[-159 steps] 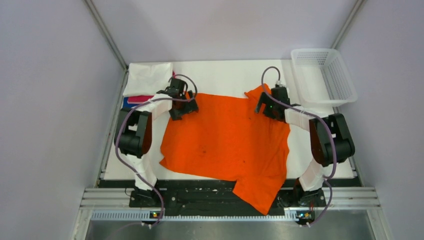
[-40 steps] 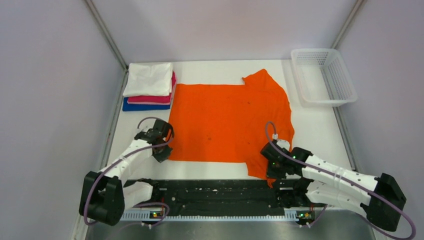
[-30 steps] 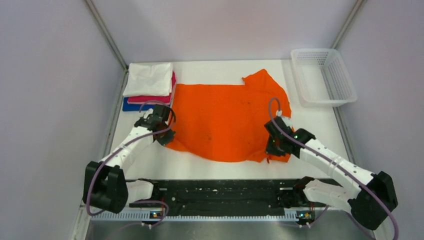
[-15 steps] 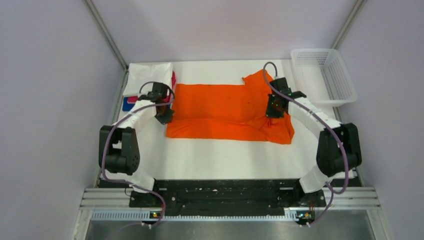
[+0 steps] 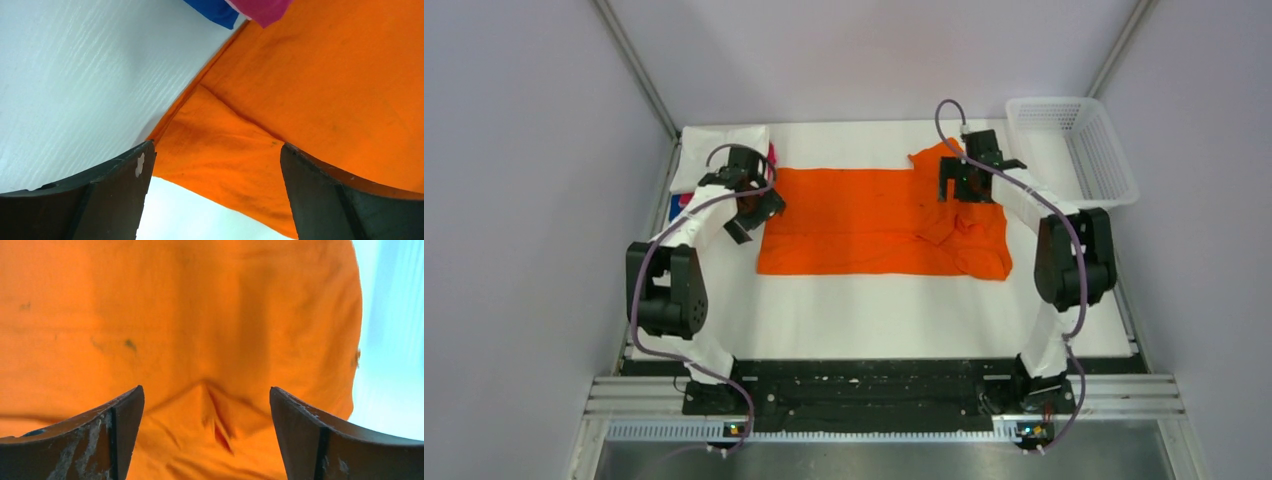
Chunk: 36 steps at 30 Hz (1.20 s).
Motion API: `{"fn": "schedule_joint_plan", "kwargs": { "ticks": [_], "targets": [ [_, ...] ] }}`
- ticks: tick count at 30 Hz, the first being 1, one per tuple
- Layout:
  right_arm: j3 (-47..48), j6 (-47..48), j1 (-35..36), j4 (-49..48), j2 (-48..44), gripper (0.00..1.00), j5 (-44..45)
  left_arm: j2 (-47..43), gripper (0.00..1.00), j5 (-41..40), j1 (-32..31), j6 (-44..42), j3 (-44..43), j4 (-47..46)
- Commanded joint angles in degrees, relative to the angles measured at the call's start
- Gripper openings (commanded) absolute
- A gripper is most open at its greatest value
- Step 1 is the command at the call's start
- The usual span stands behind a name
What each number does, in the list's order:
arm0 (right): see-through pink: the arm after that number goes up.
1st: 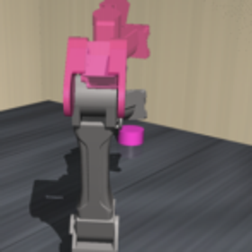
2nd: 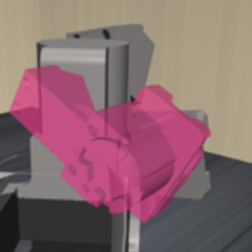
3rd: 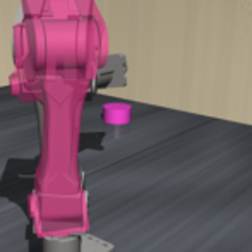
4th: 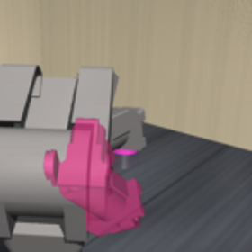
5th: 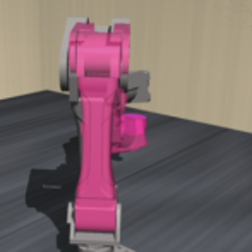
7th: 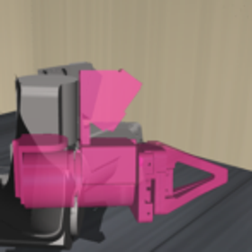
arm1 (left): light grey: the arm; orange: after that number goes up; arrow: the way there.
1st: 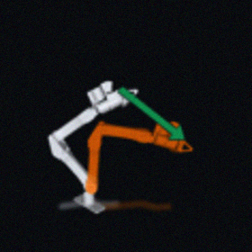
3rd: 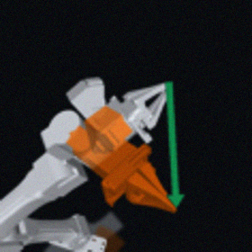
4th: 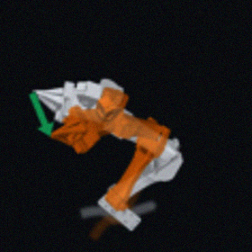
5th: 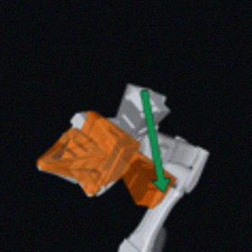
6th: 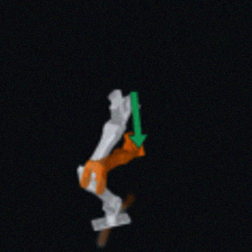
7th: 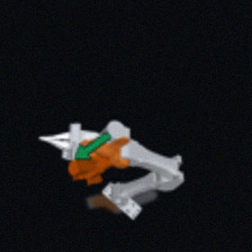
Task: Fold and stack the t-shirts
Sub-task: Fold the flattened tshirt in 1/3 of the way
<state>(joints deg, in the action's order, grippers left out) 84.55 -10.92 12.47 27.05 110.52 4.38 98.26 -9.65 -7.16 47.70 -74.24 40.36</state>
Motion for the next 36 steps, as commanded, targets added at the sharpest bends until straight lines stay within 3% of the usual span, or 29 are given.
{"fn": "schedule_joint_plan", "kwargs": {
  "ticks": [1,5,9,23,31,36],
  "targets": [
    [-13.58,-6.01,-0.01,-8.97,-14.51,0.98,-7.70,-7.47,0.99,2.97,0.14,-2.94,2.37,-1.03],
    [-27.56,-12.25,0.60,-18.76,-22.03,0.99,-17.70,-10.60,0.99,12.10,-0.45,-5.14,8.07,-6.24],
    [-31.49,-13.95,1.11,-22.28,-21.78,0.99,-19.50,-11.59,0.99,13.44,-2.28,-5.73,12.45,-9.22],
    [-20.40,-14.52,2.61,-23.82,-6.34,0.99,-16.49,-14.21,0.99,8.06,-2.42,-6.31,14.93,-4.17],
    [-5.75,-17.71,4.82,-21.45,0.25,0.99,-11.08,-19.62,0.99,8.78,-2.42,-5.33,16.57,-4.49],
    [0.12,-18.29,5.14,-18.26,2.66,0.99,-10.15,-18.64,0.99,8.92,-2.42,-6.02,13.93,-2.92]
  ]
}}
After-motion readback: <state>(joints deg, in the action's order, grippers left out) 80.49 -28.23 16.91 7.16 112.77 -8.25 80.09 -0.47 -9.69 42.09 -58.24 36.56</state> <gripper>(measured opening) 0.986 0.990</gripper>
